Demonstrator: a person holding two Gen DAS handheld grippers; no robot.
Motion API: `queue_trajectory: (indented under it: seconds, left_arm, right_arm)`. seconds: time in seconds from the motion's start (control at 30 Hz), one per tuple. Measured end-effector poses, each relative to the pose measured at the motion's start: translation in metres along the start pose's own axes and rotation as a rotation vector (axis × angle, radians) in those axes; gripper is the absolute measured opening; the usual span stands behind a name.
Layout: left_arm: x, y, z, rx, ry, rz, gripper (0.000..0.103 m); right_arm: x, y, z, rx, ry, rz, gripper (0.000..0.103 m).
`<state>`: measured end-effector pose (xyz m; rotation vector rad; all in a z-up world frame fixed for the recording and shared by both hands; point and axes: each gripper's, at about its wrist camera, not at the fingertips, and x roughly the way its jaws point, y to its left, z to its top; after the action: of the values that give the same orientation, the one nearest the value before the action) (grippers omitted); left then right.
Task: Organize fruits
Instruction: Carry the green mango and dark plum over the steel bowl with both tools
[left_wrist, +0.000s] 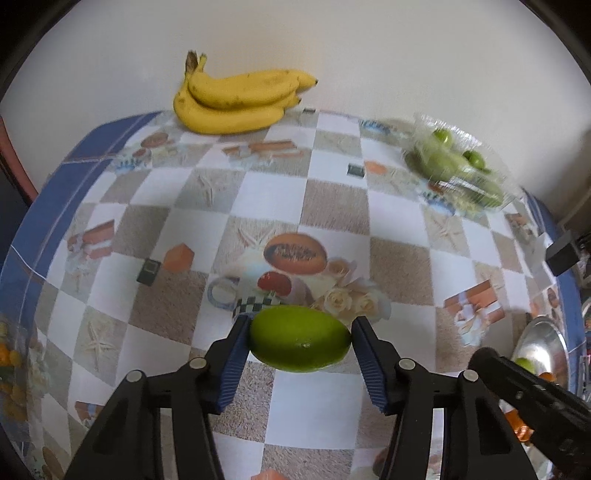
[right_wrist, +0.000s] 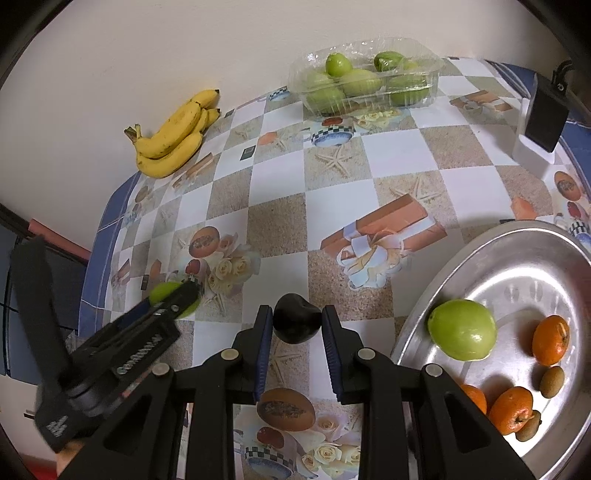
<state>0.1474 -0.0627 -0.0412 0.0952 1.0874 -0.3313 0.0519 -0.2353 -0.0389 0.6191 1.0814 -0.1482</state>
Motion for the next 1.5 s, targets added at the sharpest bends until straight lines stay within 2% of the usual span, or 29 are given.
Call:
queue_trajectory:
  seconds: [0.23,0.6,0.97,1.33,1.5]
  left_arm:
    - [-0.026,-0.008,0.004,0.011,-0.044,0.001,0.059]
    - [-0.046,-0.033,-0.004,0.043,-0.056,-0.001,0.059]
    - [-0.058,-0.086,-0.019,0.133,-0.053,-0.061,0.059]
    - [-0.064,-0.149,-0.042,0.263,-0.043,-0.153,0.059]
    - [-0.064,-0.177,-0.054,0.33,-0.027,-0.185,0.059]
  right_arm:
    - [-0.01,-0.004,0.002,0.005,-0.015,-0.009,0.028]
    - [-0.031,-0.013,0.002,0.009,-0.048,-0.02,0.028]
    - [-0.052,-0.062,0.001,0.094,-0.075,-0.084,0.028]
    - [-0.083,-0.121,-0.005,0.205,-0.122,-0.127,0.028]
    - [-0.093,-0.133,-0.007,0.226,-0.139,-0.132,0.028]
